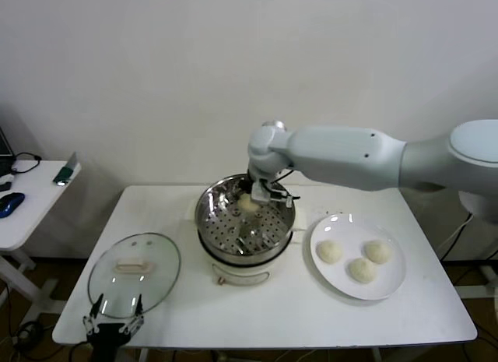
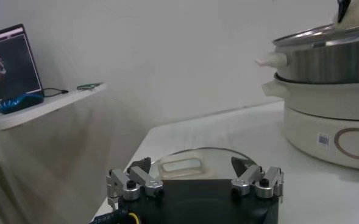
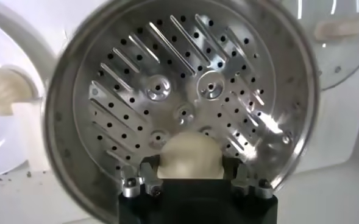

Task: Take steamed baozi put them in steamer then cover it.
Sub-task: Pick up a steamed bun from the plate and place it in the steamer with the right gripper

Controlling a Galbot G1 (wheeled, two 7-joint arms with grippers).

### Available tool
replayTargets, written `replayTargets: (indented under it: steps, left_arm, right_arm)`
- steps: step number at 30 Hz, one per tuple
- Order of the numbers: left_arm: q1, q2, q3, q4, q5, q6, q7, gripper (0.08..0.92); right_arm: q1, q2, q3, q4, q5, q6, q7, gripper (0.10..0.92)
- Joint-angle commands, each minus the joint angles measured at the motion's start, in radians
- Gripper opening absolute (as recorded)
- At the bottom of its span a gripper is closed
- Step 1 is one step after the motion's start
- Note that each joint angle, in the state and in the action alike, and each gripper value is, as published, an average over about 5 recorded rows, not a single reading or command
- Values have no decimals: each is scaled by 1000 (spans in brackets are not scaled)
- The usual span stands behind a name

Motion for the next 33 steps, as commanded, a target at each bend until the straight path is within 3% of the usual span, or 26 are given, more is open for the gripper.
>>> replayTargets:
  steps: [1, 23, 28, 33]
  left_arm:
    - [-5, 0, 1, 5, -1, -2, -1, 823]
    - [-3, 7, 6, 6, 2, -10, -3, 823]
    - [0, 4, 9, -5, 3, -7, -3, 823]
    - [6, 1, 10, -17, 4, -6, -1, 823]
  right_arm:
    - [-61, 36, 5, -105, -66, 18, 22, 687]
    - [-97, 73, 13, -181, -43, 19, 79, 708]
    - [-12, 39, 4, -114, 86, 8, 31, 807]
    - [145, -46, -28, -34, 381, -49, -77, 822]
